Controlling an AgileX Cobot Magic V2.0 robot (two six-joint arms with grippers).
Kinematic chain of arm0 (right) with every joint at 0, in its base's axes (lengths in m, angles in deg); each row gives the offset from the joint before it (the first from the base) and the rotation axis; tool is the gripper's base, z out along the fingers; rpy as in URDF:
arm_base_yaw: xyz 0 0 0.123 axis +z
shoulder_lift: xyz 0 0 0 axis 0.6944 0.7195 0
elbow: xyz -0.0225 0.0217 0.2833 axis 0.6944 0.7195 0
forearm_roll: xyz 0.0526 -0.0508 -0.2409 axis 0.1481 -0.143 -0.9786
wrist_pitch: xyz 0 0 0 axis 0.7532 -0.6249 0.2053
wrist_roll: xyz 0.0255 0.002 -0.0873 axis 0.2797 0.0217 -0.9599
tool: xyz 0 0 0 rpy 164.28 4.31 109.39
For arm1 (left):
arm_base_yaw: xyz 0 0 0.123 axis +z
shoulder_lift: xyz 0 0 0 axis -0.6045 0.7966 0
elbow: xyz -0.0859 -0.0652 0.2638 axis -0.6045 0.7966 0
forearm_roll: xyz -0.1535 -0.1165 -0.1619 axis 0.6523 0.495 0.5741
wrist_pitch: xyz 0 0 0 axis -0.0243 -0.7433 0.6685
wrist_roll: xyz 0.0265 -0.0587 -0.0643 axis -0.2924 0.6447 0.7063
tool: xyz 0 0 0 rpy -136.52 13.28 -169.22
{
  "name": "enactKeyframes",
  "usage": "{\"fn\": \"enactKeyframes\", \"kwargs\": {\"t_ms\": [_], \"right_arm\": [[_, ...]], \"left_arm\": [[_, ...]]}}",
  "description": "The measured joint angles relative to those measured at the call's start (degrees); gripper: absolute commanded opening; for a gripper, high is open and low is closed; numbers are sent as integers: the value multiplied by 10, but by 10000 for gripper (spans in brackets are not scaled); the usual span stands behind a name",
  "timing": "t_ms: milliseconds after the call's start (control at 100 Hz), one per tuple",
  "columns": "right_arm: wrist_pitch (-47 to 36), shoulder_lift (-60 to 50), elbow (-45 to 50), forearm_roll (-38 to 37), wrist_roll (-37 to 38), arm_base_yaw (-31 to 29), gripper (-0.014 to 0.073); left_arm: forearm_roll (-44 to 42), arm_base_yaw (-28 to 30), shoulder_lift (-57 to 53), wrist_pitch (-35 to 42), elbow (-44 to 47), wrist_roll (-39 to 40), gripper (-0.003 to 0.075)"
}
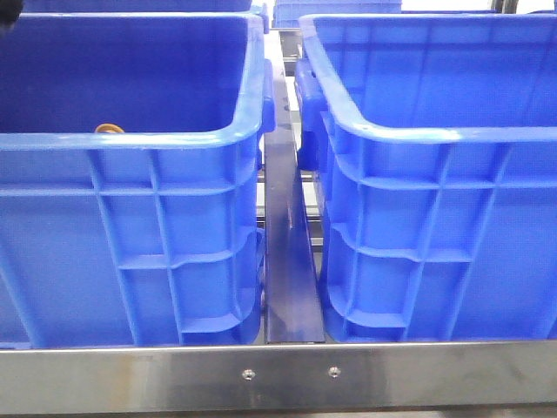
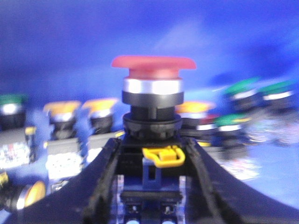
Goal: Pick red and yellow buttons and place in box
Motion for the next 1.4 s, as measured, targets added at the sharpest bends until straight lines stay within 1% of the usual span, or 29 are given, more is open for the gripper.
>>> {"fn": "enactKeyframes", "kwargs": {"t_ms": [80, 170, 380, 600, 740, 860, 1180, 1270, 1400], "right_arm": [[0, 0, 0, 0, 0, 0, -102], [0, 0, 0, 0, 0, 0, -102], [0, 0, 0, 0, 0, 0, -102], [0, 0, 0, 0, 0, 0, -102], [0, 0, 0, 0, 0, 0, -102], [0, 0, 0, 0, 0, 0, -102], [-9, 0, 0, 0, 1, 0, -102], [11, 0, -17, 0, 1, 0, -102], [64, 0, -75, 0, 2, 0, -102]], "left_arm": [[21, -26, -21, 2, 11, -27, -14], [40, -59, -33, 5, 21, -39, -14], [49, -172, -34, 11, 29, -66, -14], [52, -298, -33, 33, 29, -71, -14], [52, -348, -24, 37, 29, -71, -14], [52, -368, -13, 38, 30, -71, -14], [52, -369, -8, 38, 30, -71, -14], [52, -369, -8, 38, 30, -71, -14], [52, -369, -8, 38, 30, -71, -14]]}}
